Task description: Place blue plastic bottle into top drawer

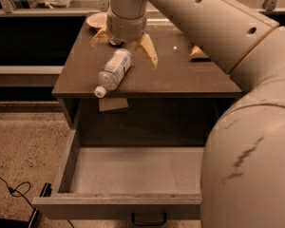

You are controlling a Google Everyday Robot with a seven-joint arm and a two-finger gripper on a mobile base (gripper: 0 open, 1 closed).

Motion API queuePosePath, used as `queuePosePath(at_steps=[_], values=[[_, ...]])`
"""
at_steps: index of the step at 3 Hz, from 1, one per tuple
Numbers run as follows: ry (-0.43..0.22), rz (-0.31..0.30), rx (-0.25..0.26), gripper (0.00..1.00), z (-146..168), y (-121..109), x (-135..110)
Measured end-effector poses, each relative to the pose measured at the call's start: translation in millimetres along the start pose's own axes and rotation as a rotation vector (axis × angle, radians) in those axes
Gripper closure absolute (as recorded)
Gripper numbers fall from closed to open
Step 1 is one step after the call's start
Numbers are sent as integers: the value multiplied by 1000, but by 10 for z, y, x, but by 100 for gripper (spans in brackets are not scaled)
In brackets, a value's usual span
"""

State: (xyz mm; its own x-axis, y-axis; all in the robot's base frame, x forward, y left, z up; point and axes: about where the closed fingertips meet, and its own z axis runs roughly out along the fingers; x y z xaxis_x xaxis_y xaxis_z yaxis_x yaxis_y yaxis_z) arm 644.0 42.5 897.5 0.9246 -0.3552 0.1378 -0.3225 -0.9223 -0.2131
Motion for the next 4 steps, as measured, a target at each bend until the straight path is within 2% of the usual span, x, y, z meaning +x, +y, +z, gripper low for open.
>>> queuePosePath(at_steps=[4], values=[[-96,10,-19,0,435,-134,-41]])
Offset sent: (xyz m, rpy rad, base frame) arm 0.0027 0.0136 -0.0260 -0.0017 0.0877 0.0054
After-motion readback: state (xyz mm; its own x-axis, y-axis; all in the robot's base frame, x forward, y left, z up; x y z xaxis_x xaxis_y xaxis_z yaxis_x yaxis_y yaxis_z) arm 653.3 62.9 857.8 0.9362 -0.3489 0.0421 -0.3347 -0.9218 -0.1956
